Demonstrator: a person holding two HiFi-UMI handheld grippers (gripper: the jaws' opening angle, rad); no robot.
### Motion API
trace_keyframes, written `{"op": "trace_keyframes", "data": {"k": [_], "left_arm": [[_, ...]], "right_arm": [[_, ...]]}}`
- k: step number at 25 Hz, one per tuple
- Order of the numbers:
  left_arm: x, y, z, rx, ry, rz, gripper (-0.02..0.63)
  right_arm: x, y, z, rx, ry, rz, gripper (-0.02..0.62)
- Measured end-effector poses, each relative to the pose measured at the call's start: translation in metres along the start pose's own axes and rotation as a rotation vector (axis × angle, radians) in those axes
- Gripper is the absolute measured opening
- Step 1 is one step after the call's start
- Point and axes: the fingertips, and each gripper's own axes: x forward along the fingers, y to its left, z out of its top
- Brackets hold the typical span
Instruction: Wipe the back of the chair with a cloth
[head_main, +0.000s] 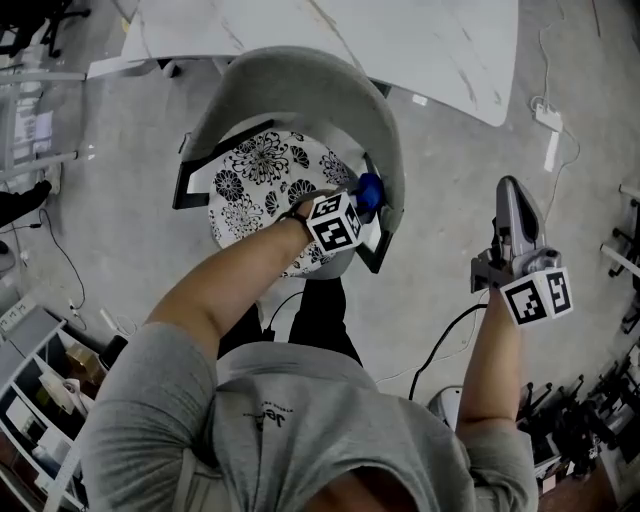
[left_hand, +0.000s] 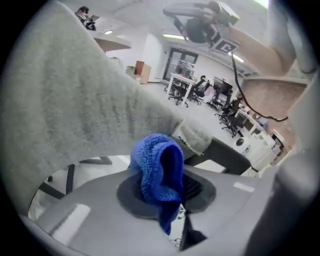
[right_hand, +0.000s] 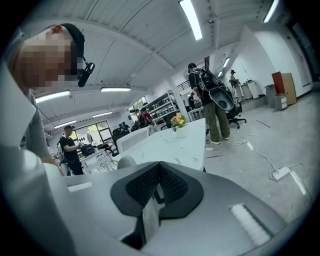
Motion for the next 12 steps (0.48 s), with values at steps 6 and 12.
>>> {"op": "trace_keyframes", "data": {"k": [6,12], "left_arm": [[-0.09,0.01,-0.009,-0.236,-0.08,0.143,0.123],[-0.215,0.014,-0.017,-0.427,-0.23,0.308,0.123]], "right_arm": [[0.003,0.043,0.033,-0.043,-0.004,0.07,0.003],[0.007,0.106,0.069,-0.08,0.009,0.162,0.003]]}}
